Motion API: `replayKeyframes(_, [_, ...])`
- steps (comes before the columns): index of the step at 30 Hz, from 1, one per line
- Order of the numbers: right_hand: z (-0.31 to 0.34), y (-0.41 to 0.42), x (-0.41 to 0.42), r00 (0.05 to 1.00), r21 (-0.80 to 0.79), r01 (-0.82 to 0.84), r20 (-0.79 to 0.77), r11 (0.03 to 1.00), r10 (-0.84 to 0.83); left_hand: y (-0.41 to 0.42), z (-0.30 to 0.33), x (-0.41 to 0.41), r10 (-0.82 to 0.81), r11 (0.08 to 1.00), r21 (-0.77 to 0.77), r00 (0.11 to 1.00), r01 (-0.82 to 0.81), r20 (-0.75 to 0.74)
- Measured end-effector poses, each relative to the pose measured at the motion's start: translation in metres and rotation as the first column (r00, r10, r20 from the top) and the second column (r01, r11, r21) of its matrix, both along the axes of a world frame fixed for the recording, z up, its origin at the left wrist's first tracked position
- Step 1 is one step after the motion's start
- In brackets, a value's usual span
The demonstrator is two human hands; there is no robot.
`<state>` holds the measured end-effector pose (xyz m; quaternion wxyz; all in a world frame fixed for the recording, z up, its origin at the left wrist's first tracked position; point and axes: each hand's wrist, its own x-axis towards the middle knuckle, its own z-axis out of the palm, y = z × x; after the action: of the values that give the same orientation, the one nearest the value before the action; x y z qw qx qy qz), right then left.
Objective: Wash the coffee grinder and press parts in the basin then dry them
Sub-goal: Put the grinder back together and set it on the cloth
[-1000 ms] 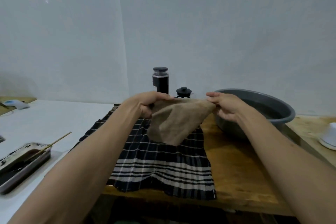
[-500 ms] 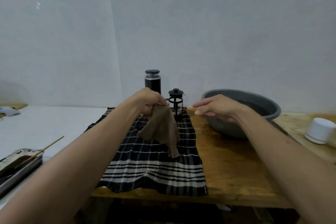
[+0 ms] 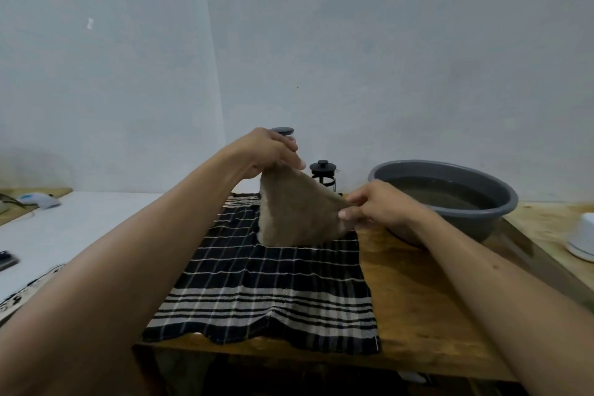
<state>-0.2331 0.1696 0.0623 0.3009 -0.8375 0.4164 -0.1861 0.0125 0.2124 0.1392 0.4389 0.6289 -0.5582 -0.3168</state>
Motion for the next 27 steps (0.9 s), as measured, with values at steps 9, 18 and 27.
replayKeyframes(9, [0.038, -0.006, -0.043, 0.98, -0.103, 0.153, -0.114, 0.983, -0.164, 0.001, -0.037, -0.033, -0.185, 0.981, 0.173, 0.719, 0.091, 0.67])
replayKeyframes(18, [0.042, 0.002, -0.133, 0.846, -0.103, 0.314, -0.422, 0.944, -0.327, -0.011, -0.063, -0.129, -0.144, 0.955, -0.01, 0.496, 0.295, 0.857])
replayKeyframes(27, [0.012, 0.015, -0.232, 0.742, -0.339, 0.578, -0.16, 0.742, -0.651, -0.009, -0.096, -0.214, -0.068, 0.808, -0.327, 0.63, 0.49, 0.773])
